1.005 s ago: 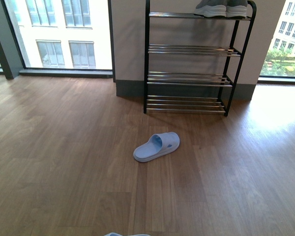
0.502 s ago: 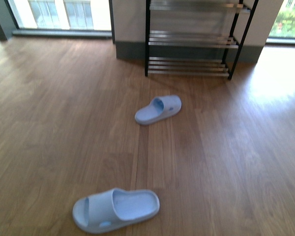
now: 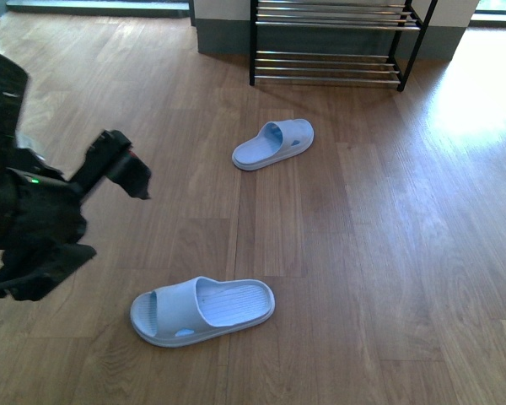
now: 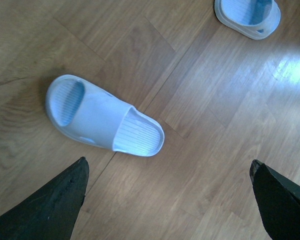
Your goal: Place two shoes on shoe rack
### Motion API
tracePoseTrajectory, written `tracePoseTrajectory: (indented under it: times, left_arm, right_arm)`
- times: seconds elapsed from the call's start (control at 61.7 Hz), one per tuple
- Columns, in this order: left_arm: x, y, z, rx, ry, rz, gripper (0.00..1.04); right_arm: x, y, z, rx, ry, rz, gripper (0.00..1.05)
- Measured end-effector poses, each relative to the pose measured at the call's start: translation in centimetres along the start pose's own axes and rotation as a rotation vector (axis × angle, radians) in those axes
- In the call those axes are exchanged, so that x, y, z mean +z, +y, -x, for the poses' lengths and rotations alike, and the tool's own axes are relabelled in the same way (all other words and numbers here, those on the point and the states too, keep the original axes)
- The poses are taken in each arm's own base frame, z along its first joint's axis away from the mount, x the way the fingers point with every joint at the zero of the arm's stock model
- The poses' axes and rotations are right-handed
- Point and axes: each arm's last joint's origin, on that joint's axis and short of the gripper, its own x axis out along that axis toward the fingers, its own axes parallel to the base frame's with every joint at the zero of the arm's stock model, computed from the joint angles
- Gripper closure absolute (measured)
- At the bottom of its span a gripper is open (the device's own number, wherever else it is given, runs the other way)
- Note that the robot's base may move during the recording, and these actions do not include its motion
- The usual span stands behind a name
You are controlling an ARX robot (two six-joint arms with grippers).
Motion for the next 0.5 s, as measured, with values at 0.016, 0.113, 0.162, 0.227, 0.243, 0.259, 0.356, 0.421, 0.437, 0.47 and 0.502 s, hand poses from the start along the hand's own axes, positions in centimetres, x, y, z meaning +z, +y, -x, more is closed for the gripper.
tracePoseTrajectory:
  times: [0.016,0.113,0.162,0.227,0.243,0.259,0.356,0.421,0.437,0.47,0.502]
  left_arm:
    - [-0.1,0.0,-0.7,0.008,0.02,0.015,0.09]
    - [-1.1,0.4,-4.4,0.054,0.097,0.049,0.09]
    - [-1.5,0.7,-5.7,0.075,0.114,0.061,0.09]
    - [-2.1,1.5,-7.8,0.124,0.138,0.09,0.09]
    - [-2.2,1.6,-8.1,0.134,0.137,0.098,0.09]
    - [-2.3,1.9,-8.7,0.15,0.137,0.108,0.09]
    - [-2.8,3.2,-10.9,0.209,0.15,0.137,0.09]
    - [-3.2,4.4,-12.3,0.249,0.147,0.161,0.09]
    - [-3.2,4.5,-12.5,0.256,0.15,0.163,0.09]
    - [-3.4,5.0,-13.1,0.271,0.153,0.172,0.09]
    - [-3.5,5.3,-13.7,0.286,0.161,0.178,0.09]
  right_arm:
    - [0.0,0.0,0.0,0.0,0.0,0.0,0.09]
    - [0.0,0.0,0.0,0.0,0.0,0.0,0.09]
    - [0.0,0.0,0.0,0.0,0.0,0.0,0.09]
    - [0.0,0.0,0.0,0.0,0.0,0.0,0.09]
    - [0.0,0.0,0.0,0.0,0.0,0.0,0.09]
    - [0.0,0.0,0.0,0.0,0.0,0.0,0.09]
    - [0.0,0.0,0.0,0.0,0.0,0.0,0.09]
    - [0.0,0.0,0.0,0.0,0.0,0.0,0.09]
    - [0.0,0.0,0.0,0.0,0.0,0.0,0.09]
    - [0.0,0.0,0.0,0.0,0.0,0.0,0.09]
    - [0.0,0.0,0.0,0.0,0.0,0.0,0.09]
